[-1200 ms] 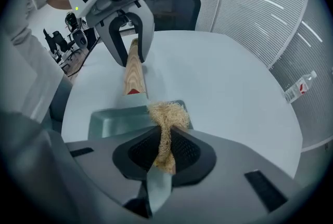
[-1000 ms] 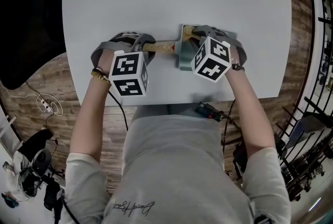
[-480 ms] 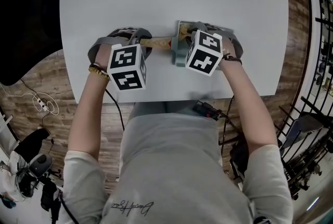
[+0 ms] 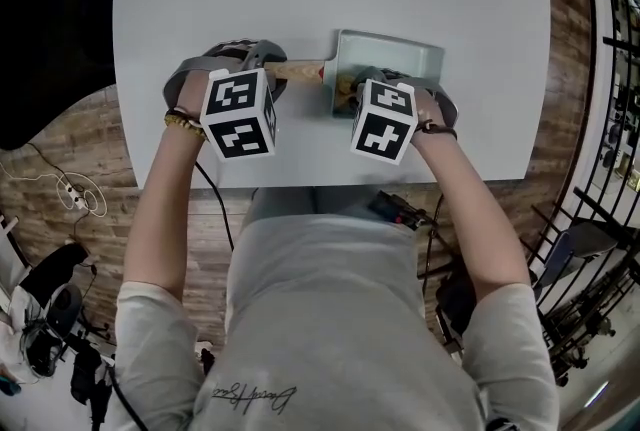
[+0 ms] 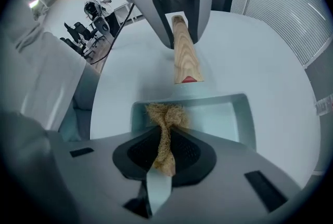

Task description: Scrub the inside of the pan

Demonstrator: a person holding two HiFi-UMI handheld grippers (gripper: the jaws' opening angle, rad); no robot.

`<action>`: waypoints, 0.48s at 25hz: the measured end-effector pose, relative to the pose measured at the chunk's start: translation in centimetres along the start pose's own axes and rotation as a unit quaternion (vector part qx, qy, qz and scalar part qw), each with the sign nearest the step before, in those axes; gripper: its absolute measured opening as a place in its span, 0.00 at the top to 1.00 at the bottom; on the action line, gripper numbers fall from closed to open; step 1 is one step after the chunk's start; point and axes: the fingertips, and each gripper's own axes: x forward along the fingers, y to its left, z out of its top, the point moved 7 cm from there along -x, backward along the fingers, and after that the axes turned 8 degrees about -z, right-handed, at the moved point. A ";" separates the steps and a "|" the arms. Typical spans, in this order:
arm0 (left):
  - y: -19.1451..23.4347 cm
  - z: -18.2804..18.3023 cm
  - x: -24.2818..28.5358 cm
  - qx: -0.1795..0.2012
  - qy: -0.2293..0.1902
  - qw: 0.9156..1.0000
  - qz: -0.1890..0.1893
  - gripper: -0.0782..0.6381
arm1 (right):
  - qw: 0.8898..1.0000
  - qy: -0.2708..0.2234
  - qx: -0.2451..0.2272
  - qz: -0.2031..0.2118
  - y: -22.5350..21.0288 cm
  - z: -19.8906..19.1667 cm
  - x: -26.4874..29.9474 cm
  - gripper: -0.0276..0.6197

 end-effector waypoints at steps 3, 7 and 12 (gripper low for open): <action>0.1 -0.1 0.1 -0.001 0.001 1.000 0.004 0.69 | 1.000 -0.001 -0.005 0.013 0.7 0.0 0.1 0.85; 0.1 -0.2 0.1 -0.002 0.004 1.000 0.004 0.69 | 1.000 -0.008 0.003 0.030 1.1 -0.1 0.1 0.85; -0.1 -0.1 0.1 0.019 0.024 1.000 -0.004 0.70 | 0.998 -0.040 0.015 0.039 1.0 -0.5 0.0 0.85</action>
